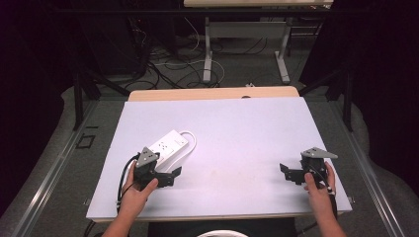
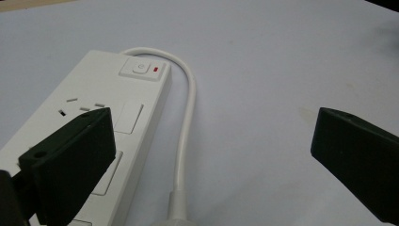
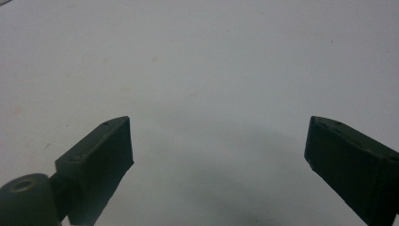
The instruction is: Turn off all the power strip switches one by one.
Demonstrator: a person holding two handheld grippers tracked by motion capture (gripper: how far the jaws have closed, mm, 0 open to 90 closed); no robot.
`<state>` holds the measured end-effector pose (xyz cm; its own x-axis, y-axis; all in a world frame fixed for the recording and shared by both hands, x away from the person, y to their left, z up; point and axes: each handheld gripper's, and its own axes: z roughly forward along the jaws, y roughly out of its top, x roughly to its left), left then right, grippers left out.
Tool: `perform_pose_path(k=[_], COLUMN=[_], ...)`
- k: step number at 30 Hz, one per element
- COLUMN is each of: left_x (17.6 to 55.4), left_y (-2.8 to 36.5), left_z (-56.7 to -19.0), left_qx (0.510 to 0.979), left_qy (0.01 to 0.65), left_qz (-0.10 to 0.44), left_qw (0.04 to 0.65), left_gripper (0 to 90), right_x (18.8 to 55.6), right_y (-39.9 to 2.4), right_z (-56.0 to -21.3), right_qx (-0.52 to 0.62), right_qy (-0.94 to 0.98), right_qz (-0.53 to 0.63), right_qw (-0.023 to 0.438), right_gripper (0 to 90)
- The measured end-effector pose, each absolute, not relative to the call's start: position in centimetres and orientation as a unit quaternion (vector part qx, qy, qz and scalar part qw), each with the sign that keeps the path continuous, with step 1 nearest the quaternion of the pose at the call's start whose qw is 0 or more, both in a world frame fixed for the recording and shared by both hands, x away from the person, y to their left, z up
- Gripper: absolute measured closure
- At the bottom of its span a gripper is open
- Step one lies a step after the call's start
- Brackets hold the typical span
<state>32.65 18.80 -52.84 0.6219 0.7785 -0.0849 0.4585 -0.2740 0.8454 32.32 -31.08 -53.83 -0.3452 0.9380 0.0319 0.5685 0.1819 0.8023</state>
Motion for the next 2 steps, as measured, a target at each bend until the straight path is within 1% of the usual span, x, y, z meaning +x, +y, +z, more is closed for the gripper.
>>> perform_pose_path(k=[2], left_x=[32.68], left_y=[18.85], left_z=[-52.83], left_qx=[0.78], left_qy=[0.396], left_qz=[0.175], left_qw=[0.452], left_gripper=[0.5], right_x=[32.31], right_y=[-31.07], right_z=[-53.82], right_qx=[0.517], right_qy=[0.728], right_qz=[0.377], right_qw=[0.245], right_gripper=[7.6])
